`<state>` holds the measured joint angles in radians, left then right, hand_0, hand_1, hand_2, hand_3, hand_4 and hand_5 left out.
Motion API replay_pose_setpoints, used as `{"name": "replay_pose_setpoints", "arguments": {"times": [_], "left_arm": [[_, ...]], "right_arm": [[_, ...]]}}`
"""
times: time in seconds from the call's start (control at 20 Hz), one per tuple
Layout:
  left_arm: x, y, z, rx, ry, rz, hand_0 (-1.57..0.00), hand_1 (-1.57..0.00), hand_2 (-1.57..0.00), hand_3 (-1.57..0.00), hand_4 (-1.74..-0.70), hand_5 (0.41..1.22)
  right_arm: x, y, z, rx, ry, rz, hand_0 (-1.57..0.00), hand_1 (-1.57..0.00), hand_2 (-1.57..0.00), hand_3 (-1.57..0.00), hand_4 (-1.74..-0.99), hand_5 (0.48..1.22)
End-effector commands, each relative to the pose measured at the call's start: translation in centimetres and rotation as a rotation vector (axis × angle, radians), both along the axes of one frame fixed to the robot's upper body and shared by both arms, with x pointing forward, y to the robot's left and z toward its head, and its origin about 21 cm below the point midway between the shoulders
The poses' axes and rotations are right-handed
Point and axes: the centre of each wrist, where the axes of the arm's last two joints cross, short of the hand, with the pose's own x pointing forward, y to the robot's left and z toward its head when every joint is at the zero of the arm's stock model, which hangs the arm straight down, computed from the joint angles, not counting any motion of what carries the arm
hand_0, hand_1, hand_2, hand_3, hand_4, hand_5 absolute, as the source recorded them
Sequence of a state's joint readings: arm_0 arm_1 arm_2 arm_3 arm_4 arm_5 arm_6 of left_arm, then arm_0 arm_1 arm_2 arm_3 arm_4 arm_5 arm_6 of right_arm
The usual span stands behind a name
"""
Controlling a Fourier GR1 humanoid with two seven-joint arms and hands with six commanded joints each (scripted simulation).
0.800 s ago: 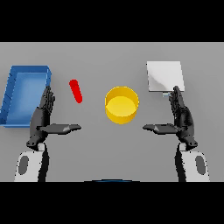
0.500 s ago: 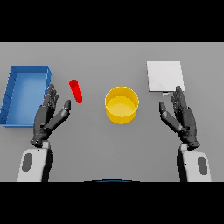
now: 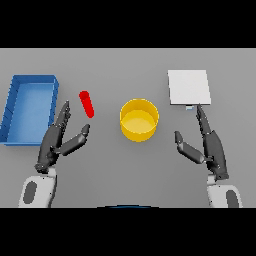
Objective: Pick up the red beaker and tilt it to pour out 1 green nut into yellow bowl. Pick up the yellow bowl and place it on the metallic measuring scale.
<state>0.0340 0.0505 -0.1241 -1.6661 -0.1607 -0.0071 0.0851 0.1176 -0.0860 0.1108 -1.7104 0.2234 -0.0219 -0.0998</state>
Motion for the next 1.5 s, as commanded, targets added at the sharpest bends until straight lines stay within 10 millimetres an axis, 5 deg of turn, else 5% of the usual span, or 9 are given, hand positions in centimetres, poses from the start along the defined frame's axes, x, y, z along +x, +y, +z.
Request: {"name": "replay_pose_setpoints", "arguments": {"times": [0.0,0.25,0.75,1.35,1.45], "left_arm": [[0.7,-0.3,-0.2,-0.009,0.012,-0.008,0.00,0.00,0.00,0.00,-1.28,0.691],[4.0,-0.9,-1.1,0.000,0.028,-0.027,0.00,0.00,0.00,0.00,-1.38,0.738],[8.9,-1.4,-2.9,-0.006,0.080,-0.004,0.00,0.00,0.00,0.00,-1.33,0.714],[12.3,-2.9,-3.2,-0.001,0.050,-0.043,0.00,0.00,0.00,0.00,-1.36,0.735],[12.4,-3.3,-3.4,-0.025,0.038,-0.027,-0.08,-0.08,-0.12,-0.08,-1.42,0.770]], "right_arm": [[0.0,0.0,0.0,0.018,-0.003,0.007,0.00,0.00,0.00,0.00,-1.265,0.680],[0.0,0.0,0.2,0.052,-0.011,0.018,0.00,0.00,0.00,0.00,-1.304,0.678],[-0.3,-0.6,0.5,0.056,0.003,-0.004,0.00,0.00,0.00,0.00,-1.338,0.688],[-0.1,-0.8,0.8,0.061,-0.008,0.001,0.00,0.00,0.00,0.00,-1.298,0.682],[-0.3,-0.7,0.4,0.051,-0.011,-0.007,0.00,0.00,0.00,0.00,-1.291,0.684]]}}
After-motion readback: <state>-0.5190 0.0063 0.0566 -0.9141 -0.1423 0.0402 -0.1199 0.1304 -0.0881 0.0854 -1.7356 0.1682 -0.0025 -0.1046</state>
